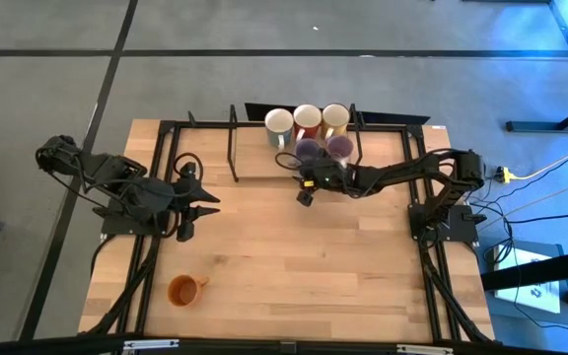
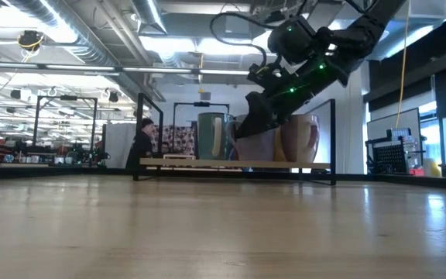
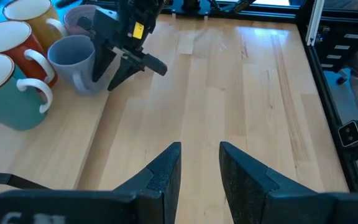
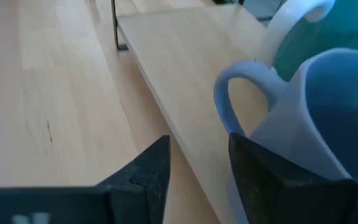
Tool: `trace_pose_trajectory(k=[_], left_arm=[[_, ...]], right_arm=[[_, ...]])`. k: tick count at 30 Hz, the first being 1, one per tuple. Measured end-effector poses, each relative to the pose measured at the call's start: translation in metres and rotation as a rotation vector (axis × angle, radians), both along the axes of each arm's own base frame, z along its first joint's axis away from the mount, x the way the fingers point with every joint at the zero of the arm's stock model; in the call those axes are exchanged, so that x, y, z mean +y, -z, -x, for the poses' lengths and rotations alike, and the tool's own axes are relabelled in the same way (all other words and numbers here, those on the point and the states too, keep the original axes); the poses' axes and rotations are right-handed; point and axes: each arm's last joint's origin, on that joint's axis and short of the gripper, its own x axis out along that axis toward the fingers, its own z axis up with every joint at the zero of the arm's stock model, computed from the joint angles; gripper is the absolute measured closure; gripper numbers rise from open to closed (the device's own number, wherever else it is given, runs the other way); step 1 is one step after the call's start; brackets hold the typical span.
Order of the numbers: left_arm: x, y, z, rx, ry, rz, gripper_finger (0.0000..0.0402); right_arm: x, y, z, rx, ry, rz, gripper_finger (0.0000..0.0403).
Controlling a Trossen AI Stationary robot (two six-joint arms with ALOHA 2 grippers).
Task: Place coffee mugs
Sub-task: Put the blue mug on the shelf
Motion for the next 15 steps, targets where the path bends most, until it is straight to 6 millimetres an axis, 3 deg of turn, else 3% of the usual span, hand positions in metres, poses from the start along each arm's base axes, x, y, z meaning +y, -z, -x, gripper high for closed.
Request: trace_pose_trajectory(k=[6, 15], left_arm=[[0.000, 0.000, 0.000, 0.000, 0.000, 0.000, 0.0298], [0.000, 0.000, 0.000, 0.001, 0.000, 0.000, 0.0298]], right_arm=[[0.001, -0.009, -0.006, 0.083, 0.004, -0.032, 0.0241], [0.027, -0.052, -0.022, 0.139, -0.075, -0.037, 0.0244]])
